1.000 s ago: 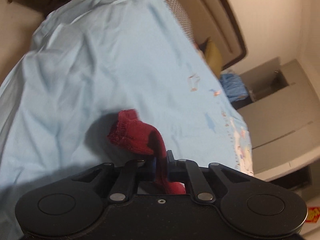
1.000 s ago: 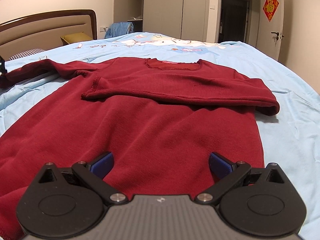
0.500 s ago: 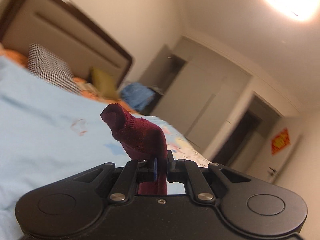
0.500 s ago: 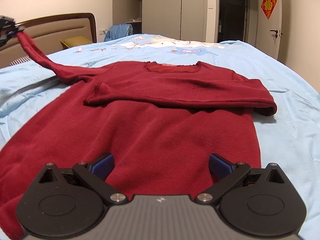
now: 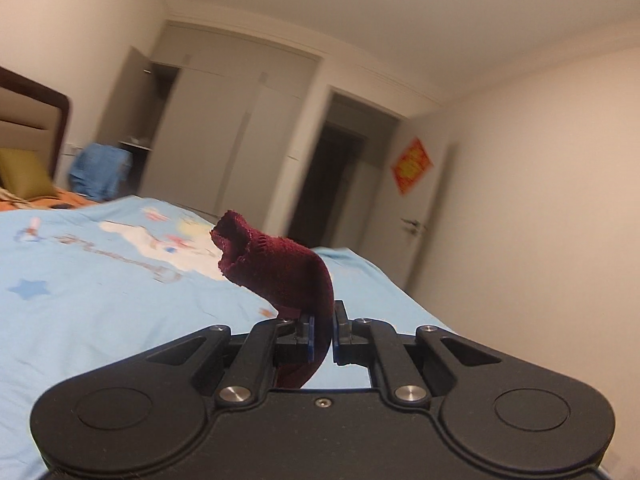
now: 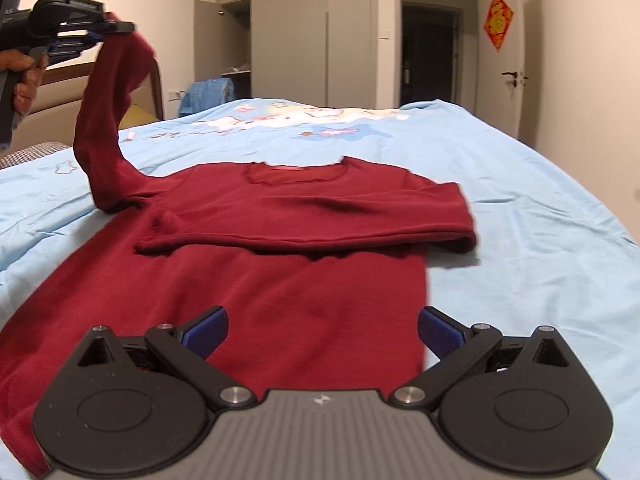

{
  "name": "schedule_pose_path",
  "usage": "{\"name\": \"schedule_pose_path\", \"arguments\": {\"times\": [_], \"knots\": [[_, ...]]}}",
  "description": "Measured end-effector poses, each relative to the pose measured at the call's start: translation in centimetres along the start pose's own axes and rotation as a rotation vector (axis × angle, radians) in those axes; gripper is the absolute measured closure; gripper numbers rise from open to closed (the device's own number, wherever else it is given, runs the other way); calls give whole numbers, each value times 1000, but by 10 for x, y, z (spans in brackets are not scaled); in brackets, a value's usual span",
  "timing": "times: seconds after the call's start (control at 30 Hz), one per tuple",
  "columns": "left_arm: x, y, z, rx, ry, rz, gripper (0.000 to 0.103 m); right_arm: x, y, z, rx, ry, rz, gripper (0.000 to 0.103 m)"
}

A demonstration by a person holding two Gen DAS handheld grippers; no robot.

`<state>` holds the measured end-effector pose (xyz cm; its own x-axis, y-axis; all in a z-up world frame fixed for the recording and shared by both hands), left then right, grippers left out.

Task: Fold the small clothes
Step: 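Lift the sleeve with the left tool and lay it across the sweater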

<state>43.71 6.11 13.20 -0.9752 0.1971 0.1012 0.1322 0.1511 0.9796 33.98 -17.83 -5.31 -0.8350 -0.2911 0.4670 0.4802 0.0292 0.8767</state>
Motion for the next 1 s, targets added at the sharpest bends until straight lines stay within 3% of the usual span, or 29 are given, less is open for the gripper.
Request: {"name": "schedule_pose_path", "arguments": {"times": [0.23, 0.43, 0.6, 0.7, 0.83, 0.93, 1.0], "knots": [[-58, -83, -73, -121, -145, 178, 96, 15, -10, -36, -36, -79, 10, 0], [-82, -156, -99, -212, -197, 337, 95, 26, -21, -61, -77, -138, 23, 0], [-88, -182, -101, -202, -234, 408, 89, 31, -30, -74, -112, -167, 39, 0], [-86, -189, -105, -189, -267, 428, 75, 32, -33, -76, -124, -175, 42, 0], [-81, -195, -107, -174, -306, 451, 45, 32, -34, -74, -122, -175, 43, 0], [-66, -192, -94, -118, -297, 449, 25, 32, -34, -71, -117, -173, 41, 0], [-54, -187, -79, -94, -263, 440, 18, 31, -33, -69, -115, -172, 40, 0]]}}
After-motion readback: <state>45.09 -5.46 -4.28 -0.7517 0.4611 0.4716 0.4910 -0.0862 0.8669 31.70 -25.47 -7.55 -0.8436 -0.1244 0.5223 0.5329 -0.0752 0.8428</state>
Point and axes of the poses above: each gripper's, at about its wrist camera, not at the fingertips, and x roughly against the way its jaws point, z to its left, y to its top, the point moved 8 cm from there along -x, roughly the way its jaws point, and after that the axes turned 6 degrees about -x, right-handed, at the moved point
